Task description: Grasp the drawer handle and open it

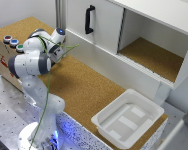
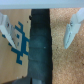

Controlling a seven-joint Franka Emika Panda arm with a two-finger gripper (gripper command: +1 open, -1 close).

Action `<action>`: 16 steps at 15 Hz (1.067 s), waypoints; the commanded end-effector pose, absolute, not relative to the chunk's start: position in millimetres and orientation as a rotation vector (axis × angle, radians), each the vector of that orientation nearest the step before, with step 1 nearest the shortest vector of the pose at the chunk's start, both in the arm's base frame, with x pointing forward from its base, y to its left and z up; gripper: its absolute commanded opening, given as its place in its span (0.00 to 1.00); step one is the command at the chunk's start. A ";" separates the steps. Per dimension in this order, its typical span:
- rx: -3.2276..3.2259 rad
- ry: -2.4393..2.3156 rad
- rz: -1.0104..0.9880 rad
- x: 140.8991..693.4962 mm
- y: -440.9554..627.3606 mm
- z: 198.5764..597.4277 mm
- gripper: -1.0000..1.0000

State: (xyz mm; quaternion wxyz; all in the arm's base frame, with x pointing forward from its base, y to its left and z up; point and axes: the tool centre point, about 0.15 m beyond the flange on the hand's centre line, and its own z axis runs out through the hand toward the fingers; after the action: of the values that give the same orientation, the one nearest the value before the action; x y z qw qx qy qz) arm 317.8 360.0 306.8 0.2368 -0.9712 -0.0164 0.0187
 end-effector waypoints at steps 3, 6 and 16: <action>-2.572 -0.119 0.022 345.9 369.5 291.1 0.00; -2.582 -0.164 0.016 354.7 372.3 285.0 0.00; -2.602 -0.168 -0.042 339.5 358.2 289.5 0.00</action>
State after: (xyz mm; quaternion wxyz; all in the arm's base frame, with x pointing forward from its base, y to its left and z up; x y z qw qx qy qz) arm 345.3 364.4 295.9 0.2446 -0.9677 -0.0593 -0.0153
